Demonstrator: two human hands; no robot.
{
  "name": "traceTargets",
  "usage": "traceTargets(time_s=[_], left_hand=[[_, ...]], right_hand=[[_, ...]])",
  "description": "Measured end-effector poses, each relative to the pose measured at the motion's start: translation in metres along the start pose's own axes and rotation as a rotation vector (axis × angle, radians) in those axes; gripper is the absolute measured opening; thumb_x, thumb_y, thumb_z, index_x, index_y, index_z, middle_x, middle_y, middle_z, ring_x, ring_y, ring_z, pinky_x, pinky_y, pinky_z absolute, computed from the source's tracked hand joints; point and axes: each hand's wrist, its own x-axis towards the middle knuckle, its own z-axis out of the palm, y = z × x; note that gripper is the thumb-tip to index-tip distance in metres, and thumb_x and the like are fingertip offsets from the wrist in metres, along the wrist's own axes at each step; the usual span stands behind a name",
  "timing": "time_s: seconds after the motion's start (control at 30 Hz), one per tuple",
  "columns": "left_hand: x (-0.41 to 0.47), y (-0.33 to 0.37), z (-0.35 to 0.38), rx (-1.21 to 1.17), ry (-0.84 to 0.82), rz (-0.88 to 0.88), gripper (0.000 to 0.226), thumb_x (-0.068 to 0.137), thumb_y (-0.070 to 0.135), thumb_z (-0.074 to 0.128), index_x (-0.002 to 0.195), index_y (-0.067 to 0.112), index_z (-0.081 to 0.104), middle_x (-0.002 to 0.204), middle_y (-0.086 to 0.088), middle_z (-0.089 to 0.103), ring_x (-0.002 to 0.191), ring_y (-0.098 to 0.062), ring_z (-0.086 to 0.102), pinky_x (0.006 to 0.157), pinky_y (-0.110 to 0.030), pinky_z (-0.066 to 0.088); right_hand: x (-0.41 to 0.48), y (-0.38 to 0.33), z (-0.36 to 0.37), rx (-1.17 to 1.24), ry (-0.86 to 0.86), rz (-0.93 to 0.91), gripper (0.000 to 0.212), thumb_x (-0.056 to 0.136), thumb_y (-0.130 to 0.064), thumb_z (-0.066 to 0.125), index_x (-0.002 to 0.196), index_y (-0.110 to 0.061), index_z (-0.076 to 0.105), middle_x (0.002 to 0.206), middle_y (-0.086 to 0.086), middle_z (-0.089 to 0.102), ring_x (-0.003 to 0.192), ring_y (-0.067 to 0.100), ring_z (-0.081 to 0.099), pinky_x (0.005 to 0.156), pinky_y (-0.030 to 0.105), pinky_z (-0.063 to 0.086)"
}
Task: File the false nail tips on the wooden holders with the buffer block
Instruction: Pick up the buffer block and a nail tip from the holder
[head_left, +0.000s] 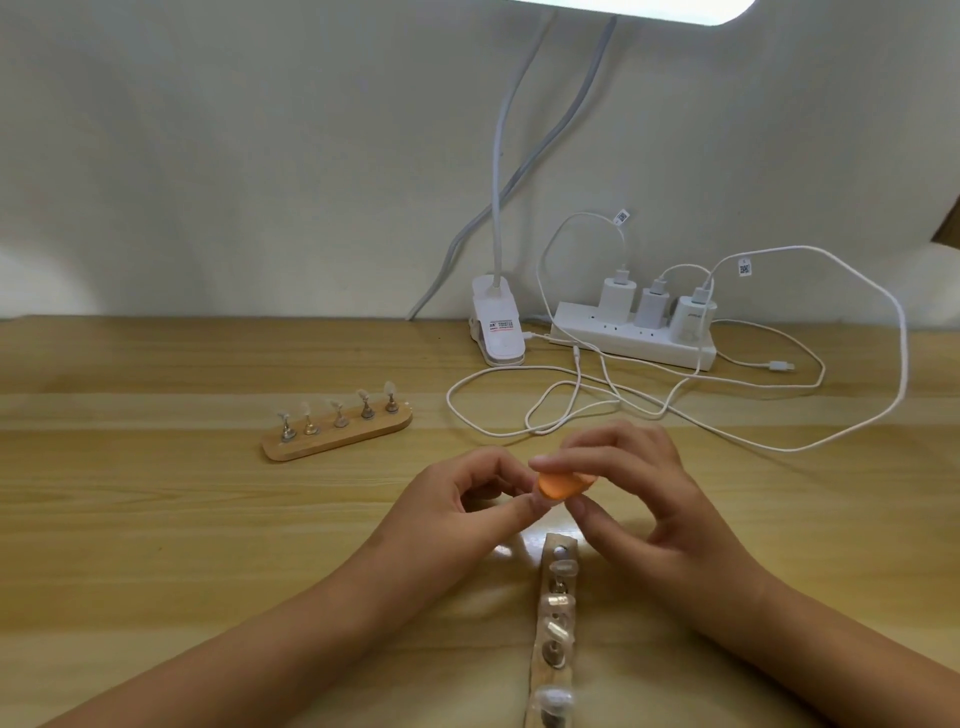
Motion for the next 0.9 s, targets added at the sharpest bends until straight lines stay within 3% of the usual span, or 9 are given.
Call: traceTargets(time_s=[0.07,0.27,0.4,0.5,0.67,0.9], left_hand=[[0.0004,-0.0008,-0.0006,-0.008,0.007,-0.002,0.011,0.075,0.040,0.073,0.079,0.030,0.070,0.082,0.004,0.070,0.078,-0.015,0.060,0.078,-0.045,0.054],[0.0020,-0.0024,-0.0013,-0.021,0.077,-0.002,0.009,0.073,0.035,0.073,0.082,0.035,0.070,0.089,0.004,0.072,0.080,-0.008,0.065,0.074,-0.021,0.050],[0.0027,-0.0035,-0.0012,-0.034,0.084,0.007,0.010,0.073,0.033,0.074,0.081,0.030,0.071,0.089,0.003,0.072,0.079,-0.014,0.060,0.074,-0.025,0.049],[0.0026,-0.0037,-0.0007,-0.052,0.069,0.011,0.009,0.073,0.033,0.074,0.080,0.029,0.071,0.086,0.000,0.072,0.078,-0.018,0.059,0.072,-0.026,0.051],[0.0020,-0.0038,-0.0008,-0.055,0.069,0.016,0.009,0.073,0.033,0.075,0.078,0.027,0.069,0.079,0.006,0.068,0.076,-0.020,0.056,0.074,-0.037,0.048],[0.0017,-0.0012,-0.0005,-0.034,0.062,0.014,0.006,0.074,0.032,0.074,0.076,0.031,0.068,0.079,0.009,0.068,0.076,-0.015,0.060,0.077,-0.039,0.052]], right_hand=[[0.0015,0.0008,0.0003,0.003,0.013,0.017,0.028,0.089,-0.031,0.057,0.115,-0.032,0.068,0.110,-0.018,0.062,0.113,0.018,0.054,0.099,0.044,0.037],[0.0012,0.0031,0.0038,0.039,0.061,0.086,0.020,0.088,-0.033,0.071,0.107,-0.037,0.066,0.109,-0.024,0.066,0.111,0.007,0.060,0.097,0.057,0.040],[0.0025,0.0028,0.0035,0.194,0.077,0.123,0.021,0.089,-0.046,0.067,0.107,-0.036,0.063,0.110,-0.021,0.069,0.113,0.014,0.064,0.101,0.058,0.042],[0.0025,0.0019,0.0039,0.172,0.056,0.105,0.026,0.084,-0.051,0.066,0.106,-0.036,0.063,0.110,-0.018,0.069,0.113,0.015,0.063,0.101,0.054,0.043],[0.0039,0.0026,0.0025,0.121,0.112,0.011,0.022,0.085,-0.037,0.066,0.105,-0.030,0.063,0.104,-0.013,0.064,0.104,0.017,0.060,0.092,0.026,0.044],[0.0024,0.0036,0.0023,0.124,0.107,-0.016,0.025,0.085,-0.034,0.065,0.107,-0.023,0.064,0.099,-0.006,0.065,0.097,0.019,0.060,0.087,0.026,0.047]])
